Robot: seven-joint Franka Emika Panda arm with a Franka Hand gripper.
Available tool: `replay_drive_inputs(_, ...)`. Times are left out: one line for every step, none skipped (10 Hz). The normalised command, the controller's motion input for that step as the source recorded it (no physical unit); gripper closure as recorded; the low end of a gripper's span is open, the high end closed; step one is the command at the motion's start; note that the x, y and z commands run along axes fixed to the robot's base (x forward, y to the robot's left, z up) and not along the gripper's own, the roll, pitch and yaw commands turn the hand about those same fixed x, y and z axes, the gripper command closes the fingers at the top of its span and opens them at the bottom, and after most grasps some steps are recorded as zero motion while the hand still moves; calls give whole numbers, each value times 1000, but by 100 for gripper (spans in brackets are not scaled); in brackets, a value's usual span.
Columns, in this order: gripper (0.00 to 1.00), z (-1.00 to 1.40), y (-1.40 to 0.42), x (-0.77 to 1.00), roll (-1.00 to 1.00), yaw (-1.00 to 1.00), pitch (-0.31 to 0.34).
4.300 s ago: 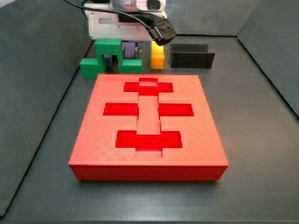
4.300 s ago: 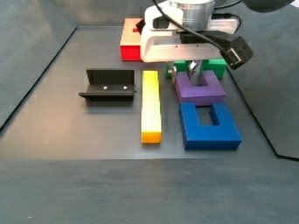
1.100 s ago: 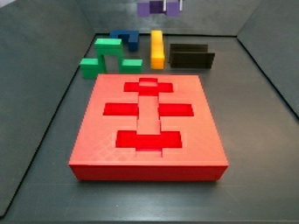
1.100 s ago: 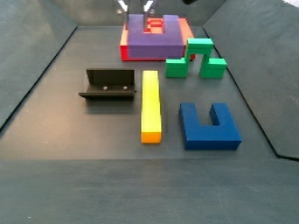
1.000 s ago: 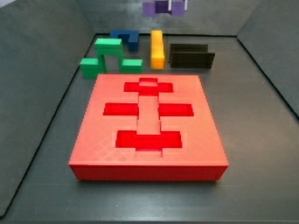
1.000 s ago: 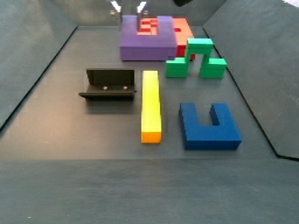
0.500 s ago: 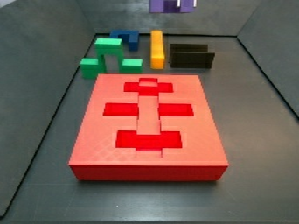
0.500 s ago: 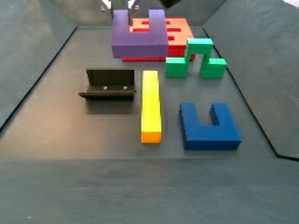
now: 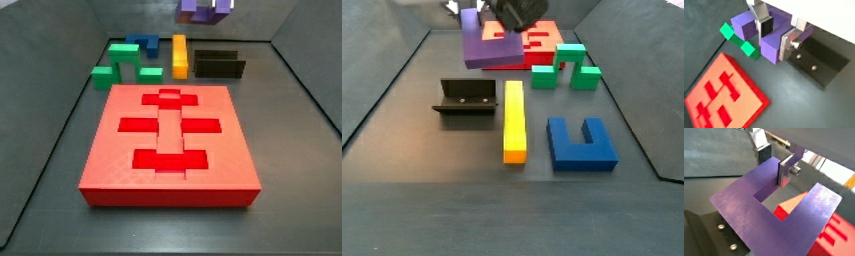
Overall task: Pick up the purple object. Move up. Place the purple object on the fixture. Regrasp the purple object. Move to above the board. Insert the purple object.
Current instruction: Place the purple object on the fixture.
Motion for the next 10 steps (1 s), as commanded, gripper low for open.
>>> replay_drive_inputs(100, -286, -49, 577, -554, -26, 286)
replay_drive_inputs(100, -103, 0, 654, -943, -46, 54)
replay_drive_inputs(100, -49, 0, 414, -1000, -20, -94)
replay_drive_inputs(100, 206, 46, 374, -720, 0, 0)
replay_drive_inputs(100, 589, 37, 383, -460, 57, 177)
replay_drive_inputs(100, 371, 0, 317, -471, 194, -140)
replay_drive_inputs(100, 69, 0, 371, -194, 154, -500)
replay_drive_inputs(100, -11, 0, 351, -9, 63, -569)
replay_drive_inputs(100, -131, 0, 317, 231, 0, -580)
replay_drive_inputs(100, -40, -29, 220, 500, -183, -620)
